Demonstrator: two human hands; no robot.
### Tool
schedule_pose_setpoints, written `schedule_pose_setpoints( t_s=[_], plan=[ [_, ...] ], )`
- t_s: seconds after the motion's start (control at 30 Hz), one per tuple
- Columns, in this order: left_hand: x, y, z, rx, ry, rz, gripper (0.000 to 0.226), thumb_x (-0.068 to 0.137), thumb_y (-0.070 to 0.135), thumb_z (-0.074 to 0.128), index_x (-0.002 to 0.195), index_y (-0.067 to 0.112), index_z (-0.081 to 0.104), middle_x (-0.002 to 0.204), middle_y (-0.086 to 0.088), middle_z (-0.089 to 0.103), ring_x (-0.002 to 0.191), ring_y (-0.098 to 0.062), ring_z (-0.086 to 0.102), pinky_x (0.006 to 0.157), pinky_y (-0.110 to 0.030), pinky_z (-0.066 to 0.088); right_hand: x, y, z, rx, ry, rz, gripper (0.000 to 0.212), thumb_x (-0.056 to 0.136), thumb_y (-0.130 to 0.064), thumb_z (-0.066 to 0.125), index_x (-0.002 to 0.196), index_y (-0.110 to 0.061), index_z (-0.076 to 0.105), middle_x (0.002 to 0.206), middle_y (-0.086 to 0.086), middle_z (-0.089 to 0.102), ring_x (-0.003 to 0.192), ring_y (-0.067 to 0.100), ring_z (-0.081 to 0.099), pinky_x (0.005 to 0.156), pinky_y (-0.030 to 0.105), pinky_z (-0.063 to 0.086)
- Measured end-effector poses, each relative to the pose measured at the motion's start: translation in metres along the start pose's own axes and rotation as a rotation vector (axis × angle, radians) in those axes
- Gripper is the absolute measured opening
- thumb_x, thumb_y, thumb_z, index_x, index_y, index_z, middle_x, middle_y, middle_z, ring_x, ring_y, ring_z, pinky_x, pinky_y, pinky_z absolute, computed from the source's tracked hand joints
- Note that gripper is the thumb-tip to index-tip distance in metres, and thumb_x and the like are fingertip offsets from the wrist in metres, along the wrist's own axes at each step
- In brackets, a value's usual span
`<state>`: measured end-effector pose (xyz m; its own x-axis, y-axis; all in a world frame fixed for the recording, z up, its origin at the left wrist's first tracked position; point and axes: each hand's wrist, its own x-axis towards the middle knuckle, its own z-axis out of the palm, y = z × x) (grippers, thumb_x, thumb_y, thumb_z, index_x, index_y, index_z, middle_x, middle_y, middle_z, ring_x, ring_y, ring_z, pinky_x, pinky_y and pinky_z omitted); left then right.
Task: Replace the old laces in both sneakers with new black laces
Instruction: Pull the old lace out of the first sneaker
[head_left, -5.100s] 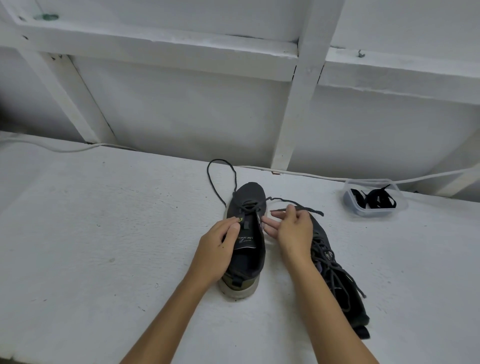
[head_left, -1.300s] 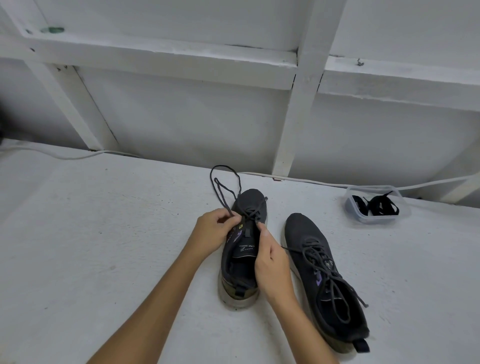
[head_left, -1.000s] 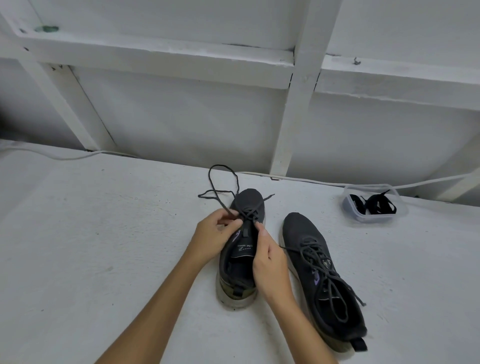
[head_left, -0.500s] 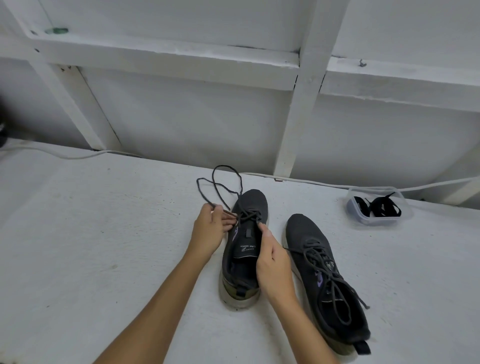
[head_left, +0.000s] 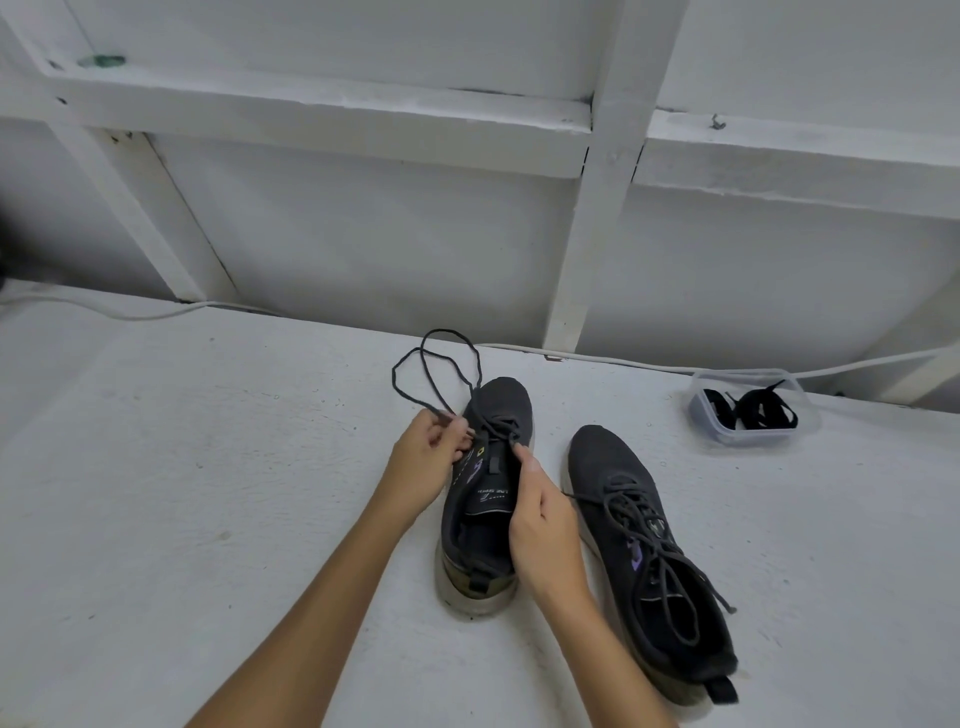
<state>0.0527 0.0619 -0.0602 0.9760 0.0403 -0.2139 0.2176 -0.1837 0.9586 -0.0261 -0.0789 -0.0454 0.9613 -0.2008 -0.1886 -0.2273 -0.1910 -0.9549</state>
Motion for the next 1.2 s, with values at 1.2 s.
schedule_pose_setpoints(
  t_s=[1.2],
  plan=[
    [0.007, 0.012, 0.001, 0.233, 0.022, 0.003, 0.017, 0.103, 0.017, 0.047, 0.099, 0.011, 0.063, 0.094, 0.008, 0.072, 0.084, -0.002, 0.068, 0.077, -0.019, 0.055, 0.022, -0.025, -0.015, -0.136, 0.036, 0.057, 0.023, 0.096, -0.022, 0.057, 0.114, -0.029, 0.070, 0.102, -0.020, 0.068, 0.098, -0.002, 0.064, 0.078, 0.010, 0.050]
  ],
)
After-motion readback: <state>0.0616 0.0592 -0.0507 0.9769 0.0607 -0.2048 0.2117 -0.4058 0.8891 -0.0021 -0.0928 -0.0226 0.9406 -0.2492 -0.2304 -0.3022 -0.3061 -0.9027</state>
